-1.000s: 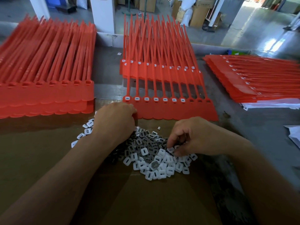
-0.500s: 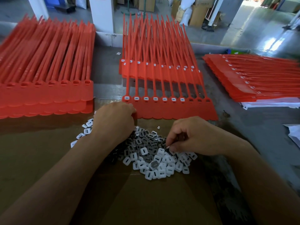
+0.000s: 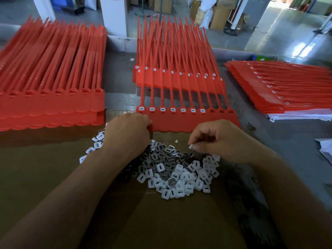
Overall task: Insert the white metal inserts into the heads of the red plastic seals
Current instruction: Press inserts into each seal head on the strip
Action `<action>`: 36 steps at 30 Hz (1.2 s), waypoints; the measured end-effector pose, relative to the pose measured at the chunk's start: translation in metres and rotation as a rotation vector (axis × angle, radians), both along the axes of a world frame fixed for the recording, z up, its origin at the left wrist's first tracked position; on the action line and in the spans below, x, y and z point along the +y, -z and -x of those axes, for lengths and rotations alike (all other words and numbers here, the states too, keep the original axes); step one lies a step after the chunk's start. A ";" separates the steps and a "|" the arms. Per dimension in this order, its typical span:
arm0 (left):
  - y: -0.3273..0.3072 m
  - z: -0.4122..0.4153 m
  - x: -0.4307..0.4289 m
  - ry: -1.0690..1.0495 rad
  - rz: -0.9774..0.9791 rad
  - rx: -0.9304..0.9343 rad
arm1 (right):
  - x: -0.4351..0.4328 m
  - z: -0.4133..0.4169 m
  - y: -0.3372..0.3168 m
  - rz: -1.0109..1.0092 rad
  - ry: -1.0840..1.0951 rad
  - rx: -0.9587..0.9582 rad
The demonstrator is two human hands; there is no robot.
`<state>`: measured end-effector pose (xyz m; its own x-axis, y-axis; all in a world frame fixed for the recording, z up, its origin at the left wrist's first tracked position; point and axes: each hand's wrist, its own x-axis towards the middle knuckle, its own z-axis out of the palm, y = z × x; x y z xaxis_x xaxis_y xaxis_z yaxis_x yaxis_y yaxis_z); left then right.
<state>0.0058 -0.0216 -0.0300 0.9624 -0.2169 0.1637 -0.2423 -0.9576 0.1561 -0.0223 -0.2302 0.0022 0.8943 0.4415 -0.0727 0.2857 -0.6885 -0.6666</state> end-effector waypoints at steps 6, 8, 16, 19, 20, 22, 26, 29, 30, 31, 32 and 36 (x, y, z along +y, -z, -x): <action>0.001 0.000 -0.001 -0.003 0.006 0.005 | -0.022 -0.021 0.007 -0.071 0.239 -0.087; 0.001 0.000 0.000 -0.004 0.005 0.004 | -0.031 -0.028 0.011 -0.122 0.370 -0.101; 0.002 0.000 0.000 -0.003 0.013 -0.006 | -0.050 -0.055 0.014 -0.056 0.591 -0.184; 0.002 0.000 0.000 -0.006 0.015 -0.002 | -0.050 -0.066 0.017 -0.037 0.611 -0.190; 0.002 0.000 0.000 -0.005 0.015 -0.001 | -0.050 -0.069 0.018 -0.044 0.621 -0.194; 0.002 0.000 0.000 -0.005 0.014 -0.004 | -0.048 -0.073 0.023 -0.071 0.635 -0.191; 0.002 -0.001 0.000 -0.007 0.021 -0.004 | -0.046 -0.075 0.030 -0.093 0.644 -0.183; 0.003 -0.001 0.001 -0.010 0.025 -0.003 | -0.048 -0.076 0.031 -0.084 0.636 -0.169; 0.003 -0.001 0.001 -0.011 0.026 0.000 | -0.048 -0.076 0.032 -0.083 0.635 -0.168; 0.002 -0.001 0.001 -0.012 0.026 0.004 | -0.048 -0.076 0.032 -0.080 0.632 -0.168; 0.002 -0.001 0.000 -0.012 0.023 0.007 | -0.048 -0.076 0.032 -0.077 0.628 -0.166; 0.003 -0.001 0.001 -0.008 0.014 0.004 | -0.047 -0.076 0.031 -0.063 0.608 -0.170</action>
